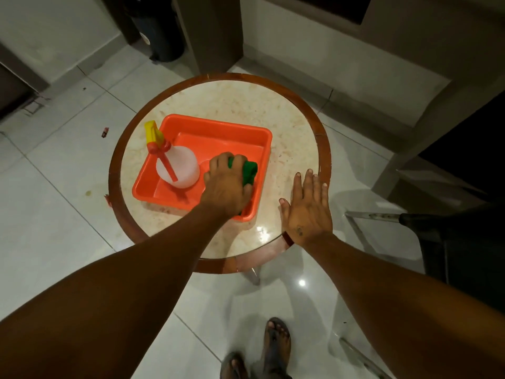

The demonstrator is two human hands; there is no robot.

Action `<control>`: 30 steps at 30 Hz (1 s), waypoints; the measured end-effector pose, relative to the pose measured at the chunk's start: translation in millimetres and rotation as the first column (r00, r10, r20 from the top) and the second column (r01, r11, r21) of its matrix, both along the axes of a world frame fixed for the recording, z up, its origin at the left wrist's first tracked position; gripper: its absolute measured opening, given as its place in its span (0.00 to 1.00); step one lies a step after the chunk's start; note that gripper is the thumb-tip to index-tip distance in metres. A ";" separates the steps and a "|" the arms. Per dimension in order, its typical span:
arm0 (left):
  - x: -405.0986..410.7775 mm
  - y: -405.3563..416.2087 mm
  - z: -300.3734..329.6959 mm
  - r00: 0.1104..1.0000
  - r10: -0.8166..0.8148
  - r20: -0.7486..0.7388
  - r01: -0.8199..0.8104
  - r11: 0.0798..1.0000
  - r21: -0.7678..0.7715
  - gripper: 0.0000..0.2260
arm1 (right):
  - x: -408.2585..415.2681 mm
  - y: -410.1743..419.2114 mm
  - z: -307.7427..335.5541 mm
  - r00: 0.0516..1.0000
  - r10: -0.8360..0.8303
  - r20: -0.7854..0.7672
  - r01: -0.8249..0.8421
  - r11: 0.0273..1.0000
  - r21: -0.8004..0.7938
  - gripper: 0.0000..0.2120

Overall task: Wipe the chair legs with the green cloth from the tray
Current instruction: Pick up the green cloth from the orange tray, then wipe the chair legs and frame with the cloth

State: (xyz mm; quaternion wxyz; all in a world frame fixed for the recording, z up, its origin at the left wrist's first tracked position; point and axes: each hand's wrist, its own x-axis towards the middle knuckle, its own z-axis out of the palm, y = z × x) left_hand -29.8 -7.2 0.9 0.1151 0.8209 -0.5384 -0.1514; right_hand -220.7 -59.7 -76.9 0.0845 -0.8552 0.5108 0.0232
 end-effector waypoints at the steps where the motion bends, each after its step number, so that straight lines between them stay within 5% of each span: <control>1: -7.7 6.4 7.2 1.000 0.001 -0.004 -0.002 1.000 -0.019 0.24 | -8.2 4.1 6.2 1.000 -0.004 0.012 0.005 1.000 -0.004 0.35; 10: -144.0 119.1 43.9 0.980 0.000 -0.198 -0.036 0.983 -0.177 0.23 | -131.4 83.2 52.4 0.997 -0.073 0.016 0.074 0.995 -0.069 0.35; 23: -355.3 243.2 -31.0 0.881 0.049 -0.471 -0.052 0.999 0.007 0.24 | -352.6 202.4 54.5 0.986 -0.107 -0.131 0.114 0.992 0.050 0.34; 27: -397.7 266.3 -98.1 0.756 0.228 -0.614 -0.201 0.973 0.114 0.24 | -383.4 201.6 12.3 0.984 -0.048 -0.173 0.065 0.993 0.098 0.34; 30: -415.2 275.6 -142.7 0.541 0.420 -0.729 -0.335 0.902 0.271 0.22 | -397.8 182.1 -16.5 0.987 0.002 -0.162 0.011 0.997 0.075 0.34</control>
